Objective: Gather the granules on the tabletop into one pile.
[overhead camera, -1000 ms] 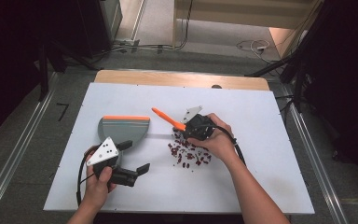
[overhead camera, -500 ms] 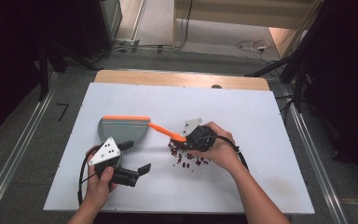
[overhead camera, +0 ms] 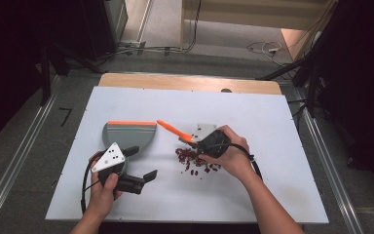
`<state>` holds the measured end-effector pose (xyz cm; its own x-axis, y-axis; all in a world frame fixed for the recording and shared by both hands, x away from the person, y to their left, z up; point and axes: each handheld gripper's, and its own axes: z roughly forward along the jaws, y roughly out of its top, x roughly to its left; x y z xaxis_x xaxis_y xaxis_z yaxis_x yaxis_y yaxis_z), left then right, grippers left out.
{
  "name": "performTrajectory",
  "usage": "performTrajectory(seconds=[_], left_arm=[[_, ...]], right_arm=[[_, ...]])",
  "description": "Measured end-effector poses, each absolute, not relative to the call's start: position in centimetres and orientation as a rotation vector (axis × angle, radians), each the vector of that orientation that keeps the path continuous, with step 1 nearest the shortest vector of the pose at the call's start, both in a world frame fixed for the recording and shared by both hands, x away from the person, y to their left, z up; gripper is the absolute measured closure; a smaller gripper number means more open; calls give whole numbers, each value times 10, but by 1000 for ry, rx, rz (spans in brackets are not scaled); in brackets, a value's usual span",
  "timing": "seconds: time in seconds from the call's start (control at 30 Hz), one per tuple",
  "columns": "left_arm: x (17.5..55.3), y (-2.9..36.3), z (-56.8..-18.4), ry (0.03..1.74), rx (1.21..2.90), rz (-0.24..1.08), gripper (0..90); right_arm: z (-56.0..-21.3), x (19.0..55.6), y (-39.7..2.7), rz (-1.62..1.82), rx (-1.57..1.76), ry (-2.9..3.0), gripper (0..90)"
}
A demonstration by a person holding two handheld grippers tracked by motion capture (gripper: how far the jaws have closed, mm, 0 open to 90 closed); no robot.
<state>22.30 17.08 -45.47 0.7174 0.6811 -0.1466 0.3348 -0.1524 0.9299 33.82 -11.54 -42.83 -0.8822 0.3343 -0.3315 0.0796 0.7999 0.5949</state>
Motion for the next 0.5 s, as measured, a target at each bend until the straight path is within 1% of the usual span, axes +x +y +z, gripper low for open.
performTrajectory(seconds=[0.03,0.1,0.13,0.23,0.4,0.43,0.47,0.5], left_arm=[[223,171,-455,811,1753,370,0],[224,171,-455,815,1751,372,0],[224,172,-454,815,1752,372,0],[224,172,-454,816,1749,374,0],[224,171,-454,814,1750,374,0],[224,171,-454,813,1752,374,0],[224,171,-454,813,1752,373,0],[224,171,-454,813,1753,374,0]], right_arm=[[-428,338,-115,820,311,2562,690],[-421,338,-120,907,415,2558,689],[-416,334,-123,978,537,2555,689],[-414,330,-123,1087,704,2628,689],[-421,324,-113,1150,844,2726,689],[-427,324,-107,1173,934,2750,689],[-427,324,-107,1173,934,2750,689],[-436,326,-104,1236,1035,2758,689]])
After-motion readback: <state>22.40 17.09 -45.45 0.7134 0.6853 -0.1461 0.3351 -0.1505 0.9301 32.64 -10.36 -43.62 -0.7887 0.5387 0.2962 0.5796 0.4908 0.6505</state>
